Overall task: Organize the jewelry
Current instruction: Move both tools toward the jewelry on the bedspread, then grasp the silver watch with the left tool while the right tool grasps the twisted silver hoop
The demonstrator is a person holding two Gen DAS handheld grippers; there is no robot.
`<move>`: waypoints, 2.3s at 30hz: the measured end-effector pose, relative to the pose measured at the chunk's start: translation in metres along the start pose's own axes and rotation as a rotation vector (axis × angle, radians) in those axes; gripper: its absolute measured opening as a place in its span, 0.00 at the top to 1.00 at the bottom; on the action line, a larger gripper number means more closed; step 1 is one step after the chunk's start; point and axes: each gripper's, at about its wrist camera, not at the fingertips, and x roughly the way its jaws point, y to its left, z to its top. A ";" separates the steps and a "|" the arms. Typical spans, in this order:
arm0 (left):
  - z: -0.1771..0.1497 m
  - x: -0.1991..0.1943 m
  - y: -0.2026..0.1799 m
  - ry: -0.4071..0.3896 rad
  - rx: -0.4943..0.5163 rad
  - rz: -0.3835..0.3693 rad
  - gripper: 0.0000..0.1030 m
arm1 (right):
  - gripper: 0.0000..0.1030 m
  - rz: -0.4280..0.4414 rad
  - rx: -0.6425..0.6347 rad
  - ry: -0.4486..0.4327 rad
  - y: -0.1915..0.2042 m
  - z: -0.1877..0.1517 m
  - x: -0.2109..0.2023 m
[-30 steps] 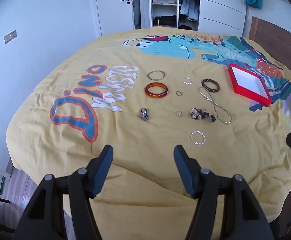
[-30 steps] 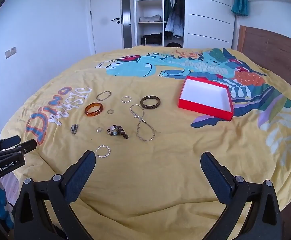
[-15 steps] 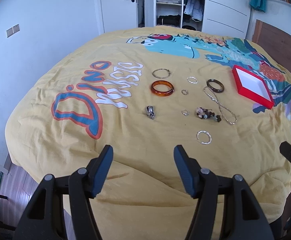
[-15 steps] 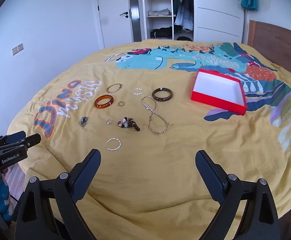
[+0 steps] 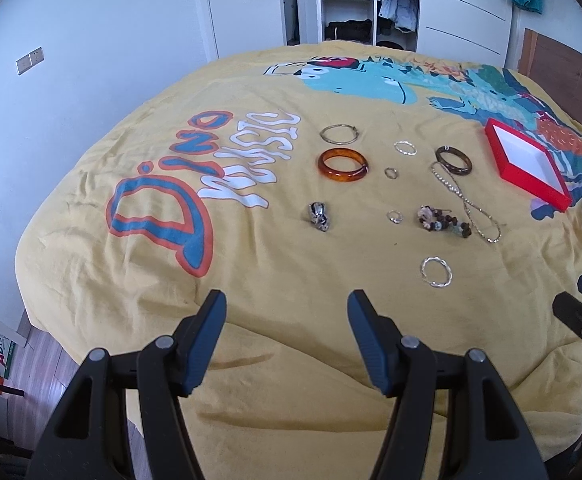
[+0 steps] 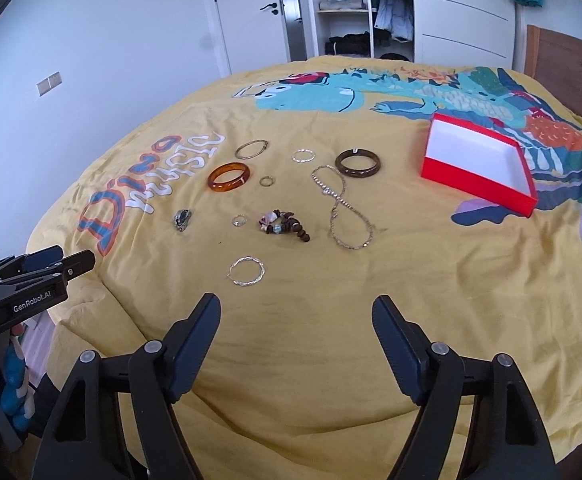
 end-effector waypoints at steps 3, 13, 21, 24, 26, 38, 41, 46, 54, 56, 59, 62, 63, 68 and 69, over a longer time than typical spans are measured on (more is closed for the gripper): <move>0.000 0.005 -0.001 0.004 0.004 0.013 0.41 | 0.27 0.016 -0.009 0.010 0.003 0.000 0.005; -0.002 0.022 0.004 0.044 -0.004 -0.002 0.41 | 0.34 0.035 -0.014 0.060 0.009 -0.002 0.024; -0.001 0.033 0.006 0.059 0.002 0.000 0.41 | 0.37 0.051 -0.028 0.097 0.016 -0.004 0.040; 0.000 0.038 0.005 0.066 0.008 0.002 0.41 | 0.37 0.056 -0.033 0.111 0.018 -0.003 0.046; 0.001 0.041 0.004 0.070 0.014 0.003 0.41 | 0.37 0.060 -0.036 0.119 0.019 -0.004 0.050; 0.003 0.059 -0.002 0.117 0.028 -0.008 0.41 | 0.37 0.079 -0.038 0.158 0.023 -0.001 0.071; 0.003 0.065 -0.002 0.130 0.029 -0.009 0.41 | 0.37 0.085 -0.039 0.167 0.023 0.000 0.077; 0.004 0.075 -0.002 0.152 0.017 -0.029 0.41 | 0.37 0.096 -0.038 0.181 0.024 0.002 0.089; 0.030 0.102 -0.003 0.161 -0.041 -0.140 0.41 | 0.37 0.140 -0.039 0.204 0.031 0.015 0.118; 0.039 0.113 -0.006 0.165 -0.038 -0.139 0.41 | 0.37 0.152 -0.041 0.208 0.033 0.019 0.127; 0.048 0.129 -0.009 0.180 -0.042 -0.139 0.41 | 0.37 0.156 -0.038 0.220 0.035 0.023 0.142; 0.055 0.148 -0.010 0.206 -0.058 -0.142 0.41 | 0.37 0.158 -0.034 0.226 0.035 0.027 0.154; 0.056 0.152 -0.010 0.208 -0.062 -0.139 0.41 | 0.37 0.161 -0.033 0.228 0.035 0.028 0.157; 0.062 0.173 -0.005 0.225 -0.092 -0.150 0.42 | 0.44 0.156 -0.054 0.240 0.040 0.030 0.168; 0.062 0.174 -0.005 0.221 -0.092 -0.148 0.43 | 0.46 0.153 -0.062 0.242 0.041 0.030 0.171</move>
